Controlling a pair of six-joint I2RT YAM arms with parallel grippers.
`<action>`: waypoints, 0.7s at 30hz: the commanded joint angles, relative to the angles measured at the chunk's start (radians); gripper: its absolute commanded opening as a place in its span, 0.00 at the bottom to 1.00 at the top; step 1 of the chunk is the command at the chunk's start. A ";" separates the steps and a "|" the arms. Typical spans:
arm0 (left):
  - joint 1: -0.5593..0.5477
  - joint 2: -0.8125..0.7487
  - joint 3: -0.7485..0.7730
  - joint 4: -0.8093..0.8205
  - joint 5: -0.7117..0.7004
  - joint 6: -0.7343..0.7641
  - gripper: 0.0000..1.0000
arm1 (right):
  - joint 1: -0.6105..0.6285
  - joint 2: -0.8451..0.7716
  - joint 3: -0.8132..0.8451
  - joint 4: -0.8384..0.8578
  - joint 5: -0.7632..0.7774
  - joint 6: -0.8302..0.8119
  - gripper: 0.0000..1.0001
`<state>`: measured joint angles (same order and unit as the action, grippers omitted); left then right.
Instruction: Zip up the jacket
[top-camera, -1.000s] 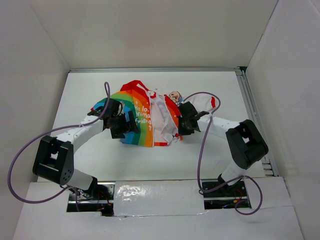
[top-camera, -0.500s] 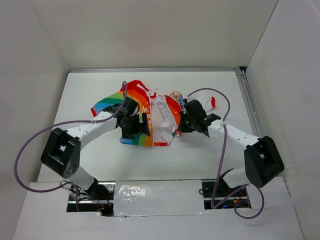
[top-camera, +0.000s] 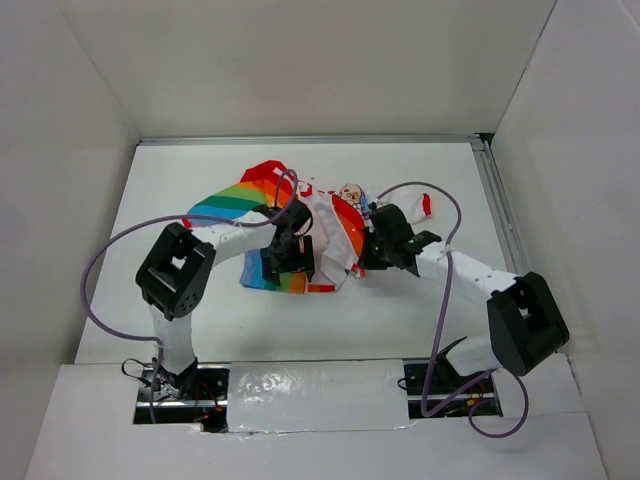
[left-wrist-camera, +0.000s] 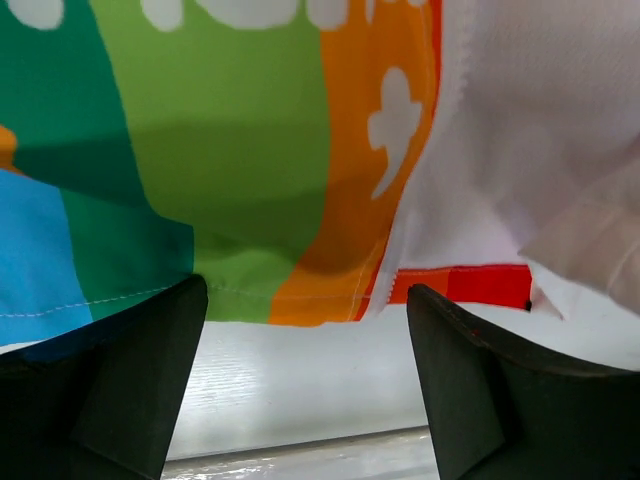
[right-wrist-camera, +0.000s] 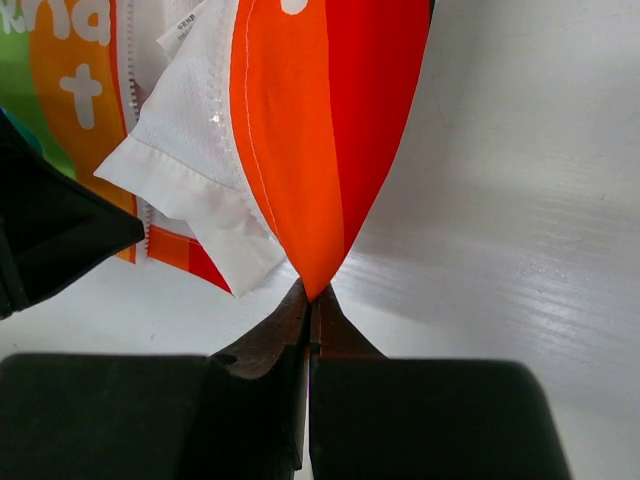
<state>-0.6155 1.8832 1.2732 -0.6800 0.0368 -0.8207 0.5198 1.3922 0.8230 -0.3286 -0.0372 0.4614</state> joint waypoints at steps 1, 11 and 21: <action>-0.009 0.059 0.037 -0.061 -0.074 -0.057 0.93 | -0.006 -0.039 -0.013 0.025 0.013 0.010 0.00; -0.029 0.166 0.092 -0.113 -0.115 -0.087 0.72 | -0.018 -0.042 -0.033 0.020 0.030 0.013 0.00; -0.039 0.182 0.118 -0.099 -0.094 -0.048 0.55 | -0.029 -0.029 -0.050 0.019 0.034 0.016 0.00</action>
<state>-0.6373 1.9930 1.4017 -0.8410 -0.0727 -0.8654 0.4950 1.3827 0.7811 -0.3283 -0.0154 0.4736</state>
